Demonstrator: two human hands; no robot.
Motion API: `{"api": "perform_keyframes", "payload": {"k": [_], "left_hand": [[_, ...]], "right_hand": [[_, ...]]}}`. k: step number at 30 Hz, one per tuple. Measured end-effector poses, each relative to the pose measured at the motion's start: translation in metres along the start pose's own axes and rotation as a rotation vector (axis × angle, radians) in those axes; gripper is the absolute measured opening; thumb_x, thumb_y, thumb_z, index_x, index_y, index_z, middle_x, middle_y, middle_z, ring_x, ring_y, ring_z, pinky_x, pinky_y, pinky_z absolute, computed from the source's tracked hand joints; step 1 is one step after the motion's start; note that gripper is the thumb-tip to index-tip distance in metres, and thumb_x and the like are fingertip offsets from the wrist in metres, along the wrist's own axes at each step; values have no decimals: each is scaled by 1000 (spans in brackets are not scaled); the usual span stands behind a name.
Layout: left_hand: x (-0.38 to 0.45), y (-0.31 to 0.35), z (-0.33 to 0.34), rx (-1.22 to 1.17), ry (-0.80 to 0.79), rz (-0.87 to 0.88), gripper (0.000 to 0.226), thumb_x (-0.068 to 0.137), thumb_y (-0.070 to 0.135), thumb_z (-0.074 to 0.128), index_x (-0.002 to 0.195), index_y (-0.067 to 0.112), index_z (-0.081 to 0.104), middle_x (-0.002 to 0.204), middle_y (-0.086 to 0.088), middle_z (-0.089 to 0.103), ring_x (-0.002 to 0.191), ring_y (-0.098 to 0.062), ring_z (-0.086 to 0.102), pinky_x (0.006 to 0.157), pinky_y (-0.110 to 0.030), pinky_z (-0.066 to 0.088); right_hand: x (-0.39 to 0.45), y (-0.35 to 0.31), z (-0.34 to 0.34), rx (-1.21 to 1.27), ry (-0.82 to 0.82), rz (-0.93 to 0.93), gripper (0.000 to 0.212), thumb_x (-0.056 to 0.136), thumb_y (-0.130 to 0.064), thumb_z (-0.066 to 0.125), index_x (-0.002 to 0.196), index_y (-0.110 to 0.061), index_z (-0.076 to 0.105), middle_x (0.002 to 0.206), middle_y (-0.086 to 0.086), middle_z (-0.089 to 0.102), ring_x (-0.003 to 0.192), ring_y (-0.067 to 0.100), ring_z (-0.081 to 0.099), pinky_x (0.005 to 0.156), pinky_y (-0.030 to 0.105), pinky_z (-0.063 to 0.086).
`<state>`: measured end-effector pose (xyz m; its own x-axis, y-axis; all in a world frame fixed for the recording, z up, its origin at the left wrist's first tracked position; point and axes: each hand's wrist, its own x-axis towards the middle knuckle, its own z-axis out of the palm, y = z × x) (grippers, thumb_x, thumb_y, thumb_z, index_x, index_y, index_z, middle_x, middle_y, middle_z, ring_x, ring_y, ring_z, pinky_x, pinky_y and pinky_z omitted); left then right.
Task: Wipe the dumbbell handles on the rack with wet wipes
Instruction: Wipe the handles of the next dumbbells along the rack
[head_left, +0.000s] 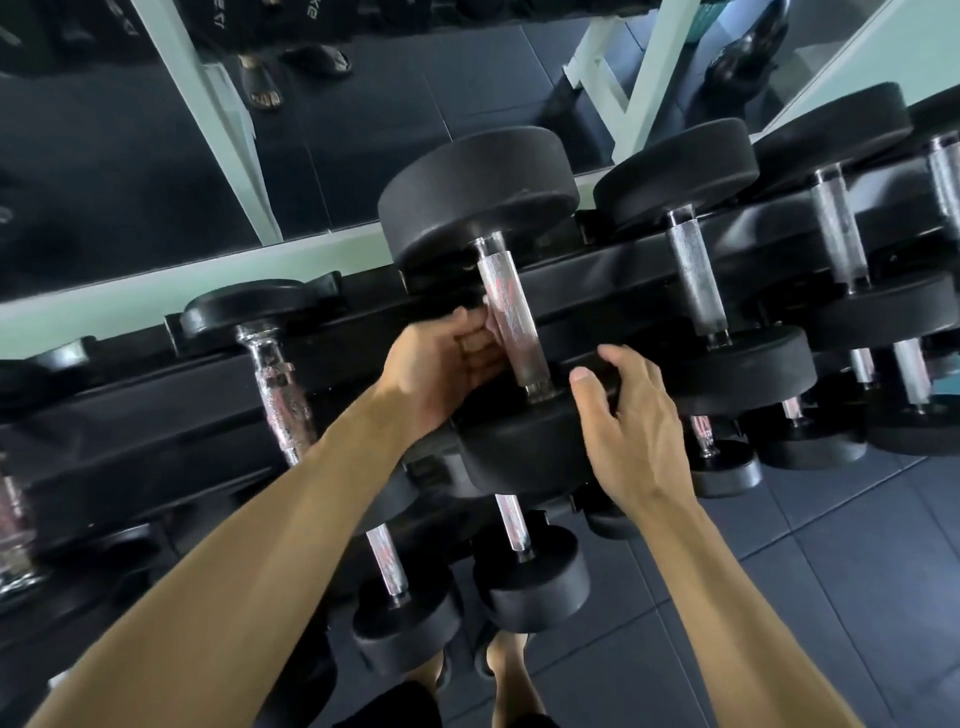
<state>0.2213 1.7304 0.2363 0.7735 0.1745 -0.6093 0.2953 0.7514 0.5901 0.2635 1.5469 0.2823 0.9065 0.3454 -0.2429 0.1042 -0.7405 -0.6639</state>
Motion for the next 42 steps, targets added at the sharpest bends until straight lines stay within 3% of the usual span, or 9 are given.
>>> {"api": "perform_keyframes", "payload": {"k": [4, 8, 14, 23, 26, 33, 36, 39, 42], "left_hand": [[-8, -5, -5, 74, -36, -48, 43, 103, 28, 35, 115, -4, 61, 97, -18, 68, 98, -33, 65, 95, -39, 52], [8, 19, 4, -77, 17, 34, 56, 107, 36, 22, 123, -4, 58, 123, -23, 65, 114, -34, 64, 94, -41, 49], [-14, 2, -6, 273, -41, -136, 77, 107, 48, 16, 115, -13, 61, 105, -26, 69, 93, -32, 71, 71, -25, 57], [-9, -8, 7, 338, -12, -127, 86, 100, 66, 18, 119, -2, 67, 117, -18, 70, 110, -31, 67, 99, -38, 50], [0, 3, 10, 99, 31, -39, 90, 98, 69, 12, 127, -1, 62, 120, -20, 69, 114, -32, 65, 102, -42, 45], [-14, -9, 15, 238, 129, -59, 85, 101, 65, 18, 104, -2, 70, 105, -21, 73, 100, -32, 71, 89, -39, 53], [-4, 6, 17, 53, 189, 37, 79, 103, 59, 17, 121, 0, 66, 115, -20, 71, 108, -32, 68, 97, -41, 49], [6, 22, 27, -116, 252, 177, 59, 107, 44, 24, 135, 3, 55, 133, -15, 62, 121, -25, 59, 108, -42, 41], [-13, 4, 30, -65, 264, 141, 29, 100, 22, 49, 117, 9, 68, 117, -7, 72, 106, -21, 69, 94, -34, 51]], "right_hand": [[3, -2, 5, -4, 71, 36, 42, 98, -37, 50, 138, -23, 51, 145, -3, 48, 128, 18, 46, 108, 39, 36], [3, 1, 6, -1, 96, 29, 39, 97, -40, 49, 132, -24, 55, 137, -5, 53, 122, 15, 48, 101, 33, 36], [1, -3, 8, 11, 122, 31, 53, 85, -51, 41, 126, -24, 59, 131, -5, 56, 117, 15, 51, 101, 34, 38], [3, 1, 8, 6, 118, 31, 41, 93, -46, 48, 125, -23, 60, 131, -5, 56, 118, 15, 50, 95, 28, 32], [4, 2, 7, 12, 111, 33, 34, 96, -39, 51, 125, -23, 60, 129, -7, 56, 116, 12, 48, 94, 26, 29], [5, 3, 9, 14, 124, 26, 47, 88, -51, 43, 122, -24, 61, 125, -10, 56, 112, 11, 50, 92, 26, 31], [5, 2, 8, 29, 130, 23, 51, 83, -53, 40, 119, -25, 63, 121, -12, 57, 111, 11, 51, 92, 26, 34], [6, 3, 8, 48, 138, 19, 49, 83, -51, 41, 117, -25, 64, 117, -14, 57, 110, 10, 52, 93, 26, 34], [6, 4, 10, 42, 142, 18, 51, 82, -52, 40, 118, -25, 64, 120, -12, 58, 110, 10, 51, 92, 26, 33]]}}
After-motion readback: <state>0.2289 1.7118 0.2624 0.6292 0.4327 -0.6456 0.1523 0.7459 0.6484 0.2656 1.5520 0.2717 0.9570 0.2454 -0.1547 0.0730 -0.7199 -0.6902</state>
